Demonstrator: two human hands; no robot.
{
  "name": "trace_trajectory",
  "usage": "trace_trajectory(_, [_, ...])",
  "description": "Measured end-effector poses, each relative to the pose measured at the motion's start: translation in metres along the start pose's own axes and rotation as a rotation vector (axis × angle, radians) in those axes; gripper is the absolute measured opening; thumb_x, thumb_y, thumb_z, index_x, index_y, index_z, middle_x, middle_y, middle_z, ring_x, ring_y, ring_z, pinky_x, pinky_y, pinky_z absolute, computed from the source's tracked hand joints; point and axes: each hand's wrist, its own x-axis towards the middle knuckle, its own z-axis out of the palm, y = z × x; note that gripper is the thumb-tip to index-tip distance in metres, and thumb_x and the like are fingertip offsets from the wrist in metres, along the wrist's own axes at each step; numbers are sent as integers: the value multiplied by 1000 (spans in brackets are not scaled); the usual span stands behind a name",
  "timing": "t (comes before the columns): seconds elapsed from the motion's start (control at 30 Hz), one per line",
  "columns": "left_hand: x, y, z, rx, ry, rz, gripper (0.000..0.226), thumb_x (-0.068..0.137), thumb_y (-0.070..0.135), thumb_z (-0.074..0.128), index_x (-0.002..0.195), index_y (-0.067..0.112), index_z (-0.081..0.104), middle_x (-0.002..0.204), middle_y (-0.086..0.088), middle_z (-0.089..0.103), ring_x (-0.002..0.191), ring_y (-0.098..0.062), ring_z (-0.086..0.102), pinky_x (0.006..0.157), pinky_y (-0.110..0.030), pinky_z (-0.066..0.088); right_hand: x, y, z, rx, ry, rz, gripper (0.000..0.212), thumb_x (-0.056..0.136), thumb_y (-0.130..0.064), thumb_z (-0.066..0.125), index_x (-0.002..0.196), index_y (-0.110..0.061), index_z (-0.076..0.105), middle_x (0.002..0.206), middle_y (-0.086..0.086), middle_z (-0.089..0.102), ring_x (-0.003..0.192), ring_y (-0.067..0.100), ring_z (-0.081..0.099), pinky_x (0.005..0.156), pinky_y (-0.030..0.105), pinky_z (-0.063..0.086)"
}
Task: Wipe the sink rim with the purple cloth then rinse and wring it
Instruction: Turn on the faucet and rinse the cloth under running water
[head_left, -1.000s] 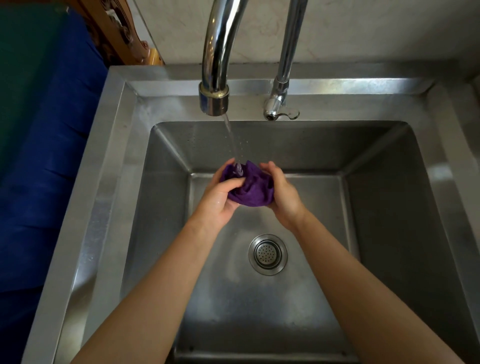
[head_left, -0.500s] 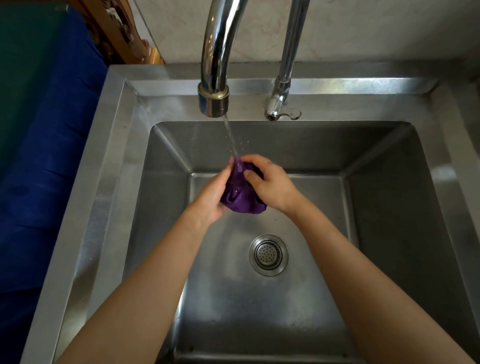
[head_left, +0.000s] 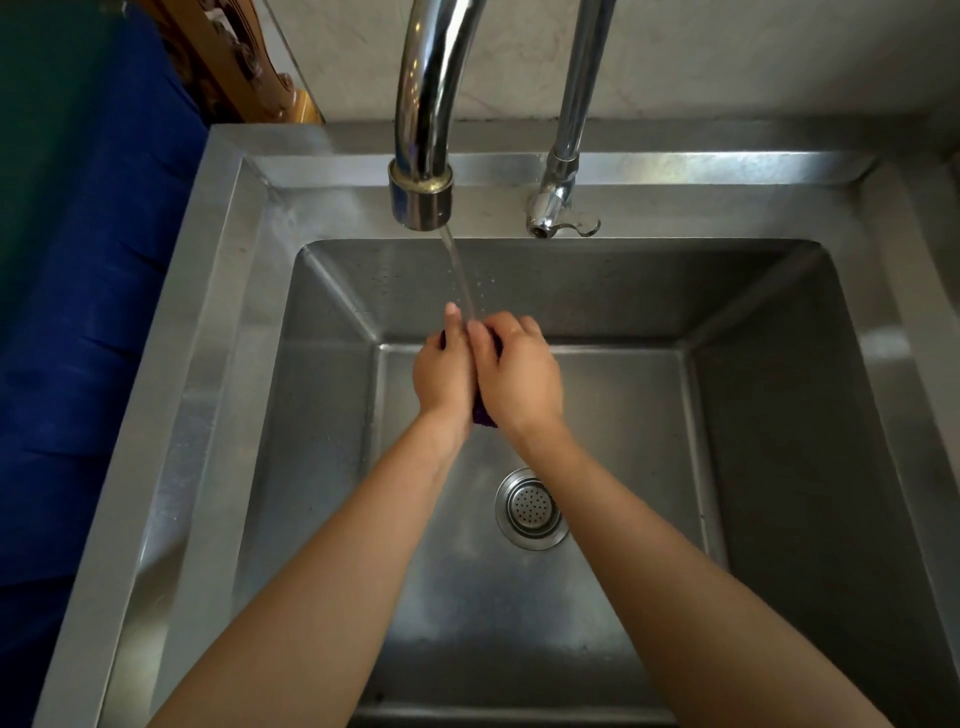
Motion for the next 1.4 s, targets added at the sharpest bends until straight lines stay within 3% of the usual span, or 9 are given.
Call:
trace_trajectory(0.17, [-5,1,14,-27,48,-16,45,92,42,44,59,17,62,65,-2,64,69,-23,62,71,-35,50,29,5,-2,-60,18,79,46,97,-39,35,85,-5,64,96,21,68,91,39,61,72,36,44])
trace_trajectory(0.37, [-11,-4,8,5,41,123,31,92,44,42,80,21,59,86,-5,67,83,-21,65,76,-37,54,42,15,3,103,-42,223,47,94,-37,41,50,-18,42,59,6,54,66,29,55,62,32,40])
trace_trajectory(0.47, [-11,-3,2,-8,43,223,20,94,39,43,87,22,53,83,4,59,77,-9,57,66,-21,46,41,17,-3,204,-94,190,38,95,-40,38,68,-17,51,73,4,59,79,27,56,73,33,42])
trace_trajectory(0.6, [16,-1,-5,-153,52,86,21,95,25,45,88,13,60,81,-5,64,80,-22,61,81,-35,52,7,10,-5,70,-205,-31,34,93,-40,45,121,-24,53,118,12,52,102,31,58,90,33,44])
trace_trajectory(0.73, [13,1,1,-255,-61,-114,36,97,25,35,72,12,55,58,0,64,60,-13,64,61,-21,52,2,-10,2,-116,-54,-48,32,95,-42,40,104,-14,55,109,13,53,90,39,59,71,39,45])
trace_trajectory(0.87, [1,-2,8,-130,20,-120,39,91,33,46,58,17,61,66,-3,63,70,-24,60,66,-34,50,30,-6,-1,-81,-21,156,43,97,-37,33,95,-8,63,103,20,67,96,38,60,73,36,42])
trace_trajectory(1.1, [-10,6,2,-25,11,84,24,94,32,44,82,18,59,87,-4,65,84,-19,62,73,-29,51,34,5,-1,381,-31,264,37,96,-33,40,66,-20,57,69,-3,59,78,21,58,78,35,46])
trace_trajectory(1.23, [1,7,-8,-199,-183,-21,31,84,36,53,97,11,63,95,-9,68,97,-23,63,81,-33,51,24,2,-1,561,-134,245,26,96,-32,43,112,-14,53,100,2,58,104,20,56,98,32,42])
trace_trajectory(1.4, [-7,12,-4,-423,-529,-186,47,94,50,29,98,16,62,95,-1,69,94,-12,64,86,-25,50,20,-4,1,193,-131,50,42,99,-37,29,128,-18,53,142,3,45,135,20,28,116,36,13])
